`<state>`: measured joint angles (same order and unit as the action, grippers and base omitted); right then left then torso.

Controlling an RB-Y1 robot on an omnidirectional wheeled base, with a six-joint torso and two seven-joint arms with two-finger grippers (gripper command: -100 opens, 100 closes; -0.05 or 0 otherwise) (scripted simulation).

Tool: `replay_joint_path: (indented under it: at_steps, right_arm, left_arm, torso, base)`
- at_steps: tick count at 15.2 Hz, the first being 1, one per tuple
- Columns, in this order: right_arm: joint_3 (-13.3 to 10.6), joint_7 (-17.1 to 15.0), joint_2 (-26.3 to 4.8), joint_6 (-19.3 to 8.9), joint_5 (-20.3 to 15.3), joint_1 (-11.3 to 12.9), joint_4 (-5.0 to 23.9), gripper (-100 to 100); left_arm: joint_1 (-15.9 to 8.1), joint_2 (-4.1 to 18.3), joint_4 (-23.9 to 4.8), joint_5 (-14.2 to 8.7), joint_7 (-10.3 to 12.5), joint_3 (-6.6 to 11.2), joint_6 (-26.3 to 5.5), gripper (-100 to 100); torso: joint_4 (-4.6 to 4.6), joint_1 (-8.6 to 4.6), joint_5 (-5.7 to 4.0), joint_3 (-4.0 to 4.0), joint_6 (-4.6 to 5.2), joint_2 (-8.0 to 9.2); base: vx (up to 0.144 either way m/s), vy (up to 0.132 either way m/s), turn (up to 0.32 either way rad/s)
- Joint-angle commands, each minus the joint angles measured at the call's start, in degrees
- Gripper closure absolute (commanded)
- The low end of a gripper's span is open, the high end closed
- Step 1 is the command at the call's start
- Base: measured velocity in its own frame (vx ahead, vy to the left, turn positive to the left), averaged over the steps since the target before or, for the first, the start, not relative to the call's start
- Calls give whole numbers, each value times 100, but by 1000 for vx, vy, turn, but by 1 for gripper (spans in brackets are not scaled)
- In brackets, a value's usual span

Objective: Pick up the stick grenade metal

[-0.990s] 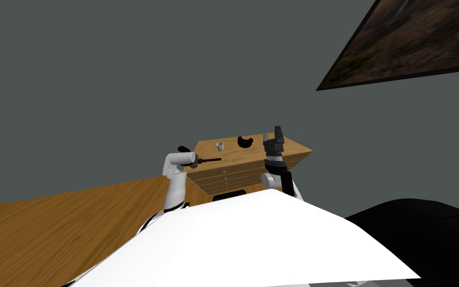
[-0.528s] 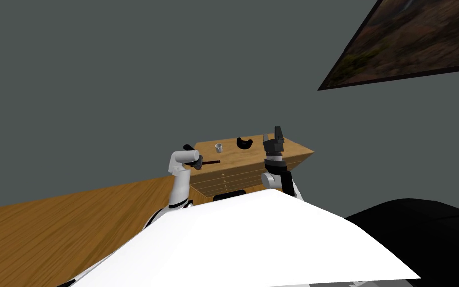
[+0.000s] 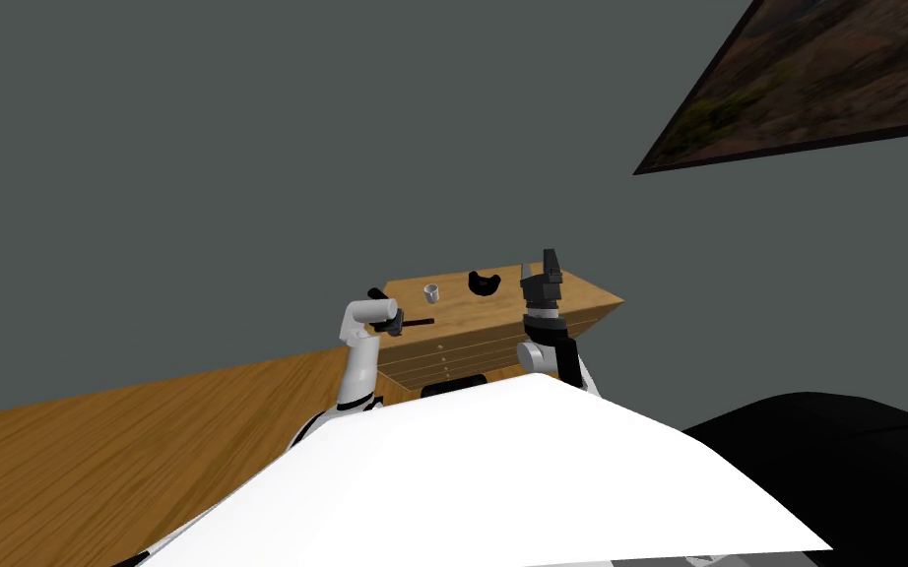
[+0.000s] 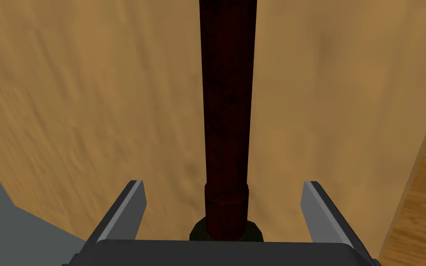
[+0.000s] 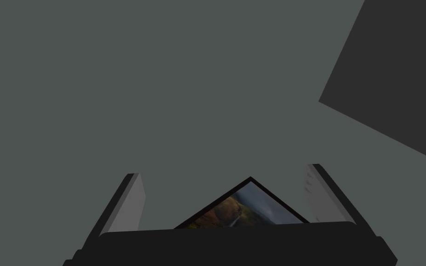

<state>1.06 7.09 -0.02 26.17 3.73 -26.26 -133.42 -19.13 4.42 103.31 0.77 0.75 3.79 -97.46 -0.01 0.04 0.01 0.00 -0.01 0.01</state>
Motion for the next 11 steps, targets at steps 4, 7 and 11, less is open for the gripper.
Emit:
replay_joint_path:
  at_steps: [4,7,11]
  right_arm:
    - [0,0,0,0,0,0,0,0]
    - [0,0,0,0,0,0,0,0]
    - [0,0,0,0,0,0,0,0]
  left_arm:
    - [3,-1,-17,-1,0,0,29,100]
    - [-11,6,135,2,-2,2,-147,100]
    - [-24,8,245,6,0,2,-263,100]
  torso:
    - [1,-3,-1,0,1,-1]
    - [-1,-3,0,-2,1,-4]
    - [2,-11,-4,1,1,-1]
  base:
    - [-1,2,0]
    - [0,0,0]
    - [2,-8,-2]
